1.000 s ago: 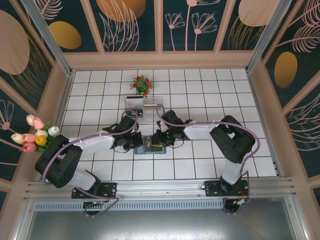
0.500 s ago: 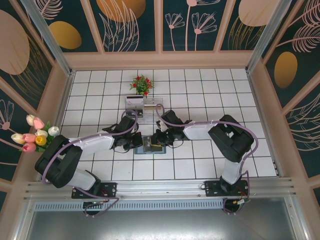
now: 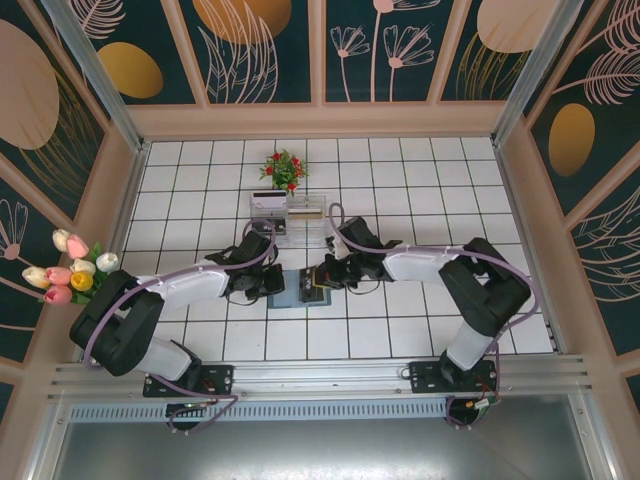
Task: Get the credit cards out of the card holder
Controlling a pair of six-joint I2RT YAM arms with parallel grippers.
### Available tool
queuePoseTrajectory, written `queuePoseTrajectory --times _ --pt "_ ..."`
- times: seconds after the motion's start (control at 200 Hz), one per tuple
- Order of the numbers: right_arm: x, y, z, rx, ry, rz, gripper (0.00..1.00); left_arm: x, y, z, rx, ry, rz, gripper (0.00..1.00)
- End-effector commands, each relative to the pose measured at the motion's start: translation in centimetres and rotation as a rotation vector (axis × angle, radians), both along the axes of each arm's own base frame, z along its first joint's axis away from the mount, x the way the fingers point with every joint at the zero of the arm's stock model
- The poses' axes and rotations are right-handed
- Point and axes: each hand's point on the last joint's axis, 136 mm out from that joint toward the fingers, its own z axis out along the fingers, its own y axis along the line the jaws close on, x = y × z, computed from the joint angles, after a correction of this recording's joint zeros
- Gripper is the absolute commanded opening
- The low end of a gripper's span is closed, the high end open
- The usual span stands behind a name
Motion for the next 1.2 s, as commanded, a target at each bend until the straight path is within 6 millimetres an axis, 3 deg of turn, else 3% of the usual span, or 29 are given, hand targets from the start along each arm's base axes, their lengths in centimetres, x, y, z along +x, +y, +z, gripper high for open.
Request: queuePoseTrajectory --times 0.0,0.06,0.205,0.315,0.455,0.57,0.631,0.646,0.686,0.831,1.061,1.141,1.196 --pt "0.3 -0.7 2.2 0.033 -0.043 -0.009 0.06 -0.4 1.3 -0.2 0.085 0.035 -0.003 0.07" --pt "0.5 -0.5 3.6 0.069 -0.067 -0.003 0.06 0.4 0.7 0.8 0.070 0.010 -0.010 0.22" --pt "1.5 -0.6 7.0 0.135 -0.134 -0.026 0.07 2.8 -0.2 4.4 0.052 -0.079 -0.012 0.41" --pt "2.7 -1.3 9.5 0.176 -0.201 -0.065 0.07 4.6 -0.5 7.8 0.011 -0.153 0.000 0.51" --pt "4.5 -2.0 11.9 0.229 -0.259 -0.090 0.07 7.1 0.5 11.8 -0.072 -0.243 0.061 0.65" --pt "6.1 -2.3 13.8 0.291 -0.297 -0.084 0.07 9.0 -0.2 16.8 -0.231 -0.357 0.077 0.77" --pt "7.2 -2.5 15.2 0.329 -0.325 -0.082 0.06 9.4 -1.6 18.8 -0.321 -0.398 0.045 0.79" --pt "7.5 -2.7 15.7 0.343 -0.330 -0.081 0.06 9.8 -2.2 20.5 -0.360 -0.430 0.030 0.80" --pt "8.1 -2.8 16.8 0.378 -0.347 -0.065 0.06 10.0 -3.3 22.3 -0.432 -0.455 -0.007 0.82" --pt "9.3 -2.9 20.1 0.453 -0.409 -0.008 0.06 10.5 -6.2 26.0 -0.586 -0.488 -0.116 0.86" --pt "9.2 -3.4 23.4 0.582 -0.428 0.035 0.07 12.5 -8.7 28.6 -0.708 -0.511 -0.180 0.84" --pt "9.0 -3.3 24.0 0.606 -0.432 0.048 0.08 13.0 -9.5 28.9 -0.745 -0.499 -0.196 0.78" --pt "8.9 -3.3 24.3 0.620 -0.434 0.052 0.08 13.2 -9.8 29.1 -0.766 -0.492 -0.205 0.68"
